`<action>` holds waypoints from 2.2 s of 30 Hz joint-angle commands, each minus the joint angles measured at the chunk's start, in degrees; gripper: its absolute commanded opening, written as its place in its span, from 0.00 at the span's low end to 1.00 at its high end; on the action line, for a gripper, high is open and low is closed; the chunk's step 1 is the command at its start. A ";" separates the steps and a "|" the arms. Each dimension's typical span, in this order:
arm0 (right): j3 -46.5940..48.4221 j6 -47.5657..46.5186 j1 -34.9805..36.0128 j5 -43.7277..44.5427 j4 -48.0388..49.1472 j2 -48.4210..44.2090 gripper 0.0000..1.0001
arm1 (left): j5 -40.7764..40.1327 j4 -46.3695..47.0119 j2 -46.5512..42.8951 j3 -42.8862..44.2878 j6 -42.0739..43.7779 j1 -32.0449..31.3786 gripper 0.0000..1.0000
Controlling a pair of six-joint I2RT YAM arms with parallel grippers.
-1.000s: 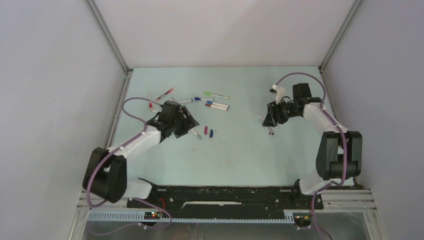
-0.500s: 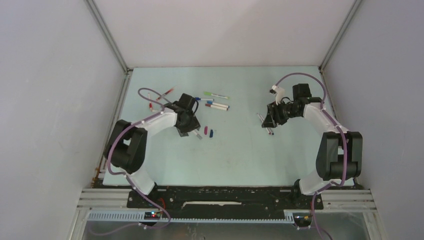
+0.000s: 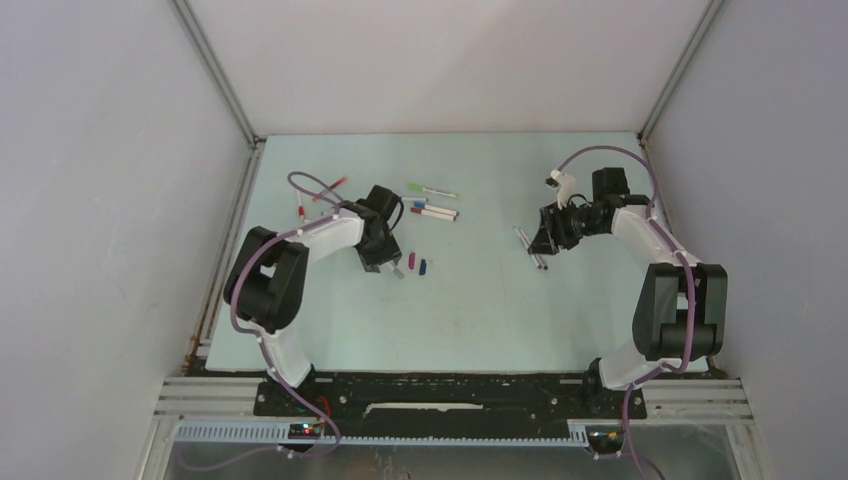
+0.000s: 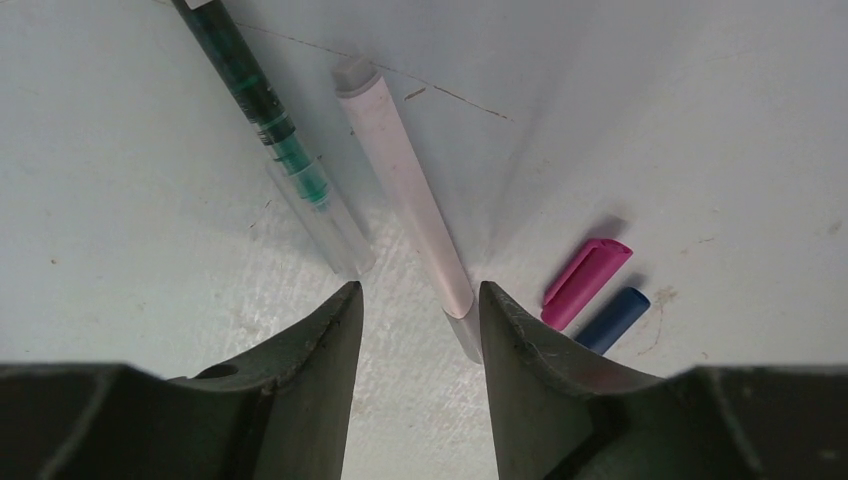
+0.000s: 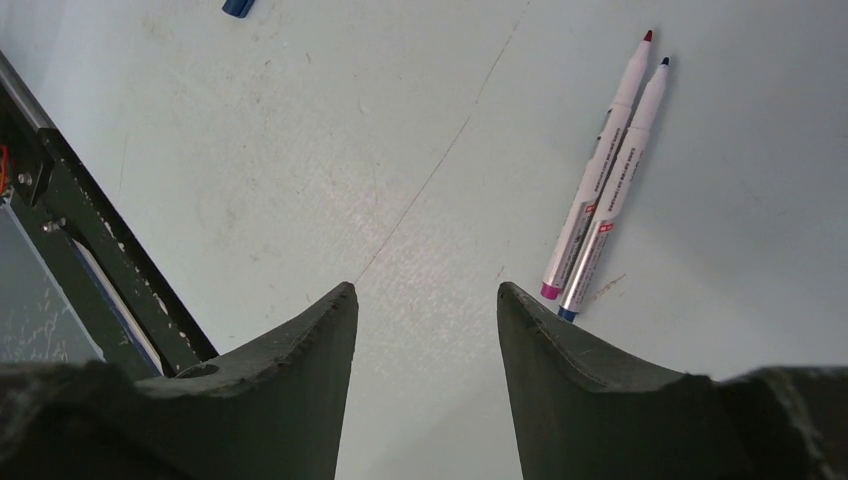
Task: Open the pen caps
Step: Pick up the pen from the center of the board.
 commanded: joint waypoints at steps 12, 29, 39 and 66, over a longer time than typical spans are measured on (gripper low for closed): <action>2.12 -0.77 -0.42 -2.01 -0.17 -2.27 0.56 | -2.35 -0.42 2.83 1.22 3.20 -0.94 0.31; 2.19 -0.98 -0.69 -5.87 -1.23 -4.42 0.56 | -5.97 1.34 -4.71 -5.38 7.52 -0.94 0.09; 2.16 -4.53 0.48 -11.99 -4.41 -6.73 0.55 | -2.53 11.06 -16.33 -14.56 10.24 -0.94 0.02; -17.23 46.90 15.76 -17.70 44.20 -15.57 0.81 | 11.58 49.84 -27.21 -19.98 11.89 -20.21 0.00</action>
